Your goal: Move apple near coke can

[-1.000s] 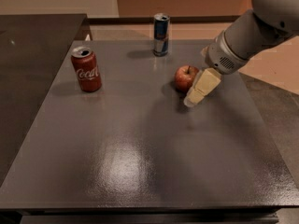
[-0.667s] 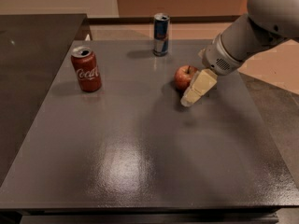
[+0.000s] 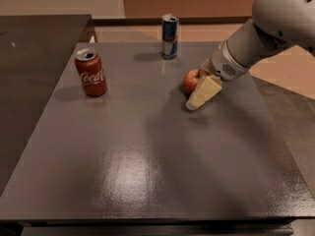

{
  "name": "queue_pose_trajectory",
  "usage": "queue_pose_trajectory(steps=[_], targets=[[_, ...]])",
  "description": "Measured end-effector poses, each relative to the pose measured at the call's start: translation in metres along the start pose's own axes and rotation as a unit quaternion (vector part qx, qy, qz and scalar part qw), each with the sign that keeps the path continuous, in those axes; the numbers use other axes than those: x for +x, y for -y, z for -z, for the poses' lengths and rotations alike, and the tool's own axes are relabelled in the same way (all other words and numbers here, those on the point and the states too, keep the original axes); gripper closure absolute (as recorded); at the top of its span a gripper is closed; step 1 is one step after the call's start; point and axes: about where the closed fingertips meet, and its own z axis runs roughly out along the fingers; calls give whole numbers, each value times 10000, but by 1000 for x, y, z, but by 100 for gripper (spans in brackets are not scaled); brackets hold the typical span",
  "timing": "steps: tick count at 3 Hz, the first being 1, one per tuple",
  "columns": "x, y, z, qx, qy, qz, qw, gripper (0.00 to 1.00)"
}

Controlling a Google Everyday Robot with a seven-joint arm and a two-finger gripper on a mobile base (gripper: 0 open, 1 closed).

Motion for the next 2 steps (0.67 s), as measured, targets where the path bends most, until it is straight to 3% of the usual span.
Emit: queue_pose_trajectory(steps=[2], targets=[[-5, -5, -1, -155, 5, 73, 9999, 65]])
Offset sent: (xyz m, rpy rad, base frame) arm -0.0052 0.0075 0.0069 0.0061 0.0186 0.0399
